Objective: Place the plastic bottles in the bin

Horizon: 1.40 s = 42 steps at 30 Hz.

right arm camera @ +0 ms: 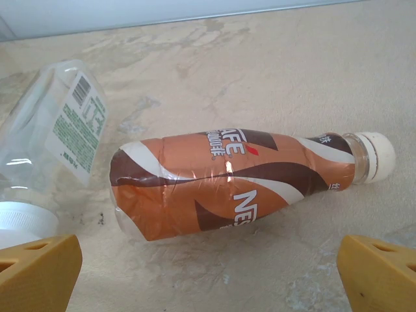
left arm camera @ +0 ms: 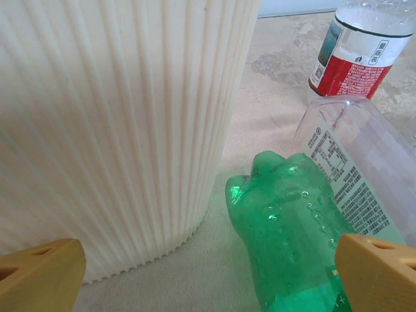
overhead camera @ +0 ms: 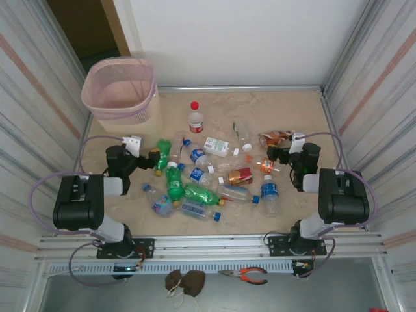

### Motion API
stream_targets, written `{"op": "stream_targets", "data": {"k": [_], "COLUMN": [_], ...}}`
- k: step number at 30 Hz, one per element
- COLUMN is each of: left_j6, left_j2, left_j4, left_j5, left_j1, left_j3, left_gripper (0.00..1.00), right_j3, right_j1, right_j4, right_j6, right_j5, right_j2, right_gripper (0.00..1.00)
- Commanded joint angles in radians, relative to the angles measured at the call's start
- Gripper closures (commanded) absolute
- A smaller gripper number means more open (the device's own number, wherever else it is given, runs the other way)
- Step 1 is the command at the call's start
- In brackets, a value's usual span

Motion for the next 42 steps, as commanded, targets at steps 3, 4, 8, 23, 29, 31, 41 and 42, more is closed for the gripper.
{"op": "stream_targets", "data": {"k": [3, 4, 8, 23, 29, 31, 41, 42], "left_j6": [0.022, 0.022, 0.02, 0.021, 0.021, 0.02, 0.011, 0.012], "left_j2": [-0.007, -0.007, -0.007, -0.007, -0.006, -0.005, -0.007, -0.011], "left_j4": [0.026, 0.024, 0.025, 0.025, 0.024, 0.025, 0.026, 0.021], "left_j5": [0.017, 0.017, 0.021, 0.021, 0.022, 0.022, 0.005, 0.006], "left_j1": [0.003, 0.003, 0.005, 0.004, 0.006, 0.006, 0.007, 0.007], "left_j3": [-0.003, -0.002, -0.002, -0.002, -0.001, 0.001, 0.0, 0.003], "left_gripper": [0.01, 0.01, 0.01, 0.01, 0.01, 0.01, 0.01, 0.01], "right_j3": [-0.009, -0.008, -0.009, -0.009, -0.009, -0.009, -0.015, -0.013], "right_j1": [-0.008, -0.007, -0.007, -0.007, -0.009, -0.009, 0.015, 0.021], "right_j4": [0.022, 0.022, 0.022, 0.023, 0.022, 0.023, 0.022, 0.01], "right_j6": [-0.013, -0.013, -0.013, -0.012, -0.012, -0.012, -0.021, -0.026], "right_j5": [-0.023, -0.023, -0.023, -0.023, -0.025, -0.024, 0.032, 0.036], "right_j2": [0.0, 0.0, -0.001, -0.001, 0.0, -0.001, -0.014, -0.024], "right_gripper": [0.01, 0.01, 0.01, 0.01, 0.01, 0.01, 0.01, 0.01]}}
